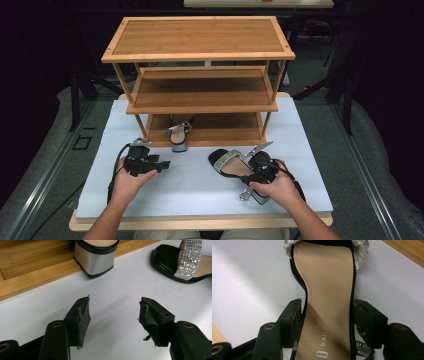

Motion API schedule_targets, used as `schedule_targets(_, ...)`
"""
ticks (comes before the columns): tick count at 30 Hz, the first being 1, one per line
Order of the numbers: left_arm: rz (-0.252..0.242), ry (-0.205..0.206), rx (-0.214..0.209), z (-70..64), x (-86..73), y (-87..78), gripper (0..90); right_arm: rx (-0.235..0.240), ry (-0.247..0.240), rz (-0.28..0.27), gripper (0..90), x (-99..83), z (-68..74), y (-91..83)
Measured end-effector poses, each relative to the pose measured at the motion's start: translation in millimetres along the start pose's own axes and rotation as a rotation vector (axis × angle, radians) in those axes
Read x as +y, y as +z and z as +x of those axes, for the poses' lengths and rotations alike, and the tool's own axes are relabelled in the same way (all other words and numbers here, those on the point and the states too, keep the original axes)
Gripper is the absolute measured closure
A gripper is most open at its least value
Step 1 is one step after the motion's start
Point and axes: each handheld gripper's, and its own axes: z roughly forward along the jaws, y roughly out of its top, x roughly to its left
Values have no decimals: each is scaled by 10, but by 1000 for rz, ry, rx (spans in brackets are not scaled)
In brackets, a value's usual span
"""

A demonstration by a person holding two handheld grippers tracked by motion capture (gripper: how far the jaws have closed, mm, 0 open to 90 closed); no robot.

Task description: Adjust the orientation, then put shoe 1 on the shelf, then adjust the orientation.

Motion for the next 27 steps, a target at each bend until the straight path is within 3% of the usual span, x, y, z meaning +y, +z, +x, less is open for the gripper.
schedule_targets(4,2,-2,-2,-5,4,1,413,-9,-12,12,408,52,-15,19)
schedule_targets(8,3,0,-1,-1,2,-1,413,20,-33,26,407,118,-55,48)
schedule_targets(9,1,0,-2,2,2,-1,413,37,-39,37,405,132,-65,48)
schedule_targets(17,2,1,-3,2,-3,-1,413,11,-99,131,393,233,-23,34)
schedule_targets(23,0,1,-7,-7,-4,0,413,9,-102,221,384,290,-14,29)
schedule_targets(27,4,1,-6,-5,-4,2,413,15,-83,231,383,304,-34,44)
